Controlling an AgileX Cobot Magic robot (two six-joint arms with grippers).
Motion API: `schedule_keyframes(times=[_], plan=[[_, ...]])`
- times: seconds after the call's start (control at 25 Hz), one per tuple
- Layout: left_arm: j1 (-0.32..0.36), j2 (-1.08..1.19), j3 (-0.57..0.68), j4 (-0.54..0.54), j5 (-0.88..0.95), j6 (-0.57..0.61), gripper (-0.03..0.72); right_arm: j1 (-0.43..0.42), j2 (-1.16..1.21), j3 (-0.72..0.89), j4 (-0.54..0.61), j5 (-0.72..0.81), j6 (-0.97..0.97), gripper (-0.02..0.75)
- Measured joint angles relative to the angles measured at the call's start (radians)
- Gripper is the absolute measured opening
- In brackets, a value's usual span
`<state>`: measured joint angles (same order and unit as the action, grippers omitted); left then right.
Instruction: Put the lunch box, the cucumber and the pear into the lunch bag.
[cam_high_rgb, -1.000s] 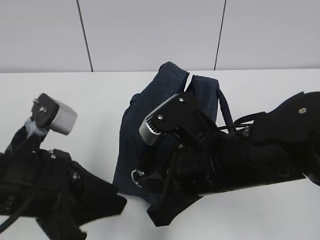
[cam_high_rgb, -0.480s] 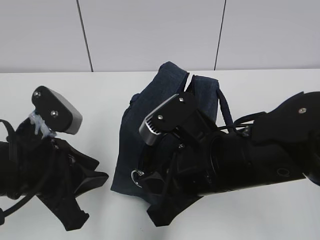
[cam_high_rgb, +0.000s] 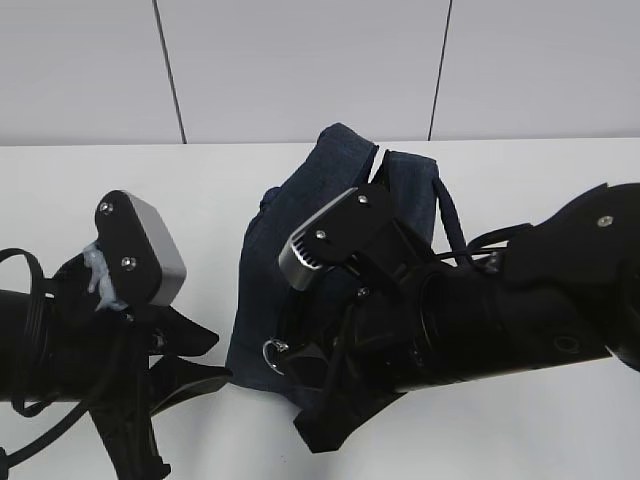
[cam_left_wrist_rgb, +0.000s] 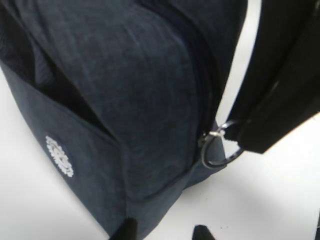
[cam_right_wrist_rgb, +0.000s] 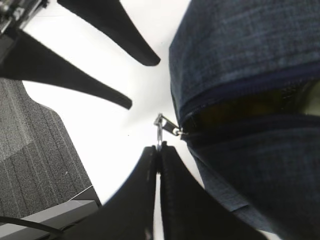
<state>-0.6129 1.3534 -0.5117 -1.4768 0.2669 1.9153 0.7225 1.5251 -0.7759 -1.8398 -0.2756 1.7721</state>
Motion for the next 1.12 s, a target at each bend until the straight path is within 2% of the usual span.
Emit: schedule_keyframes(times=[0.2, 0.48, 0.76, 0.92, 1.12], plan=[[-0.01, 0.0, 0.0, -0.065, 0.047, 0.123, 0.217, 0.0, 0.0, 0.0, 0.0, 0.0, 0.0, 0.0], [-0.079, -0.038, 0.0, -0.135, -0.054, 0.125, 0.218, 0.0, 0.0, 0.0, 0.0, 0.002, 0.0, 0.0], [-0.083, -0.165, 0.0, -0.256, -0.092, 0.125, 0.222, 0.0, 0.0, 0.0, 0.0, 0.008, 0.0, 0.0], [-0.083, -0.172, 0.0, -0.256, -0.15, 0.126, 0.221, 0.0, 0.0, 0.0, 0.0, 0.008, 0.0, 0.0], [-0.083, -0.068, 0.0, -0.231, -0.248, 0.126, 0.221, 0.0, 0.0, 0.0, 0.0, 0.01, 0.0, 0.0]])
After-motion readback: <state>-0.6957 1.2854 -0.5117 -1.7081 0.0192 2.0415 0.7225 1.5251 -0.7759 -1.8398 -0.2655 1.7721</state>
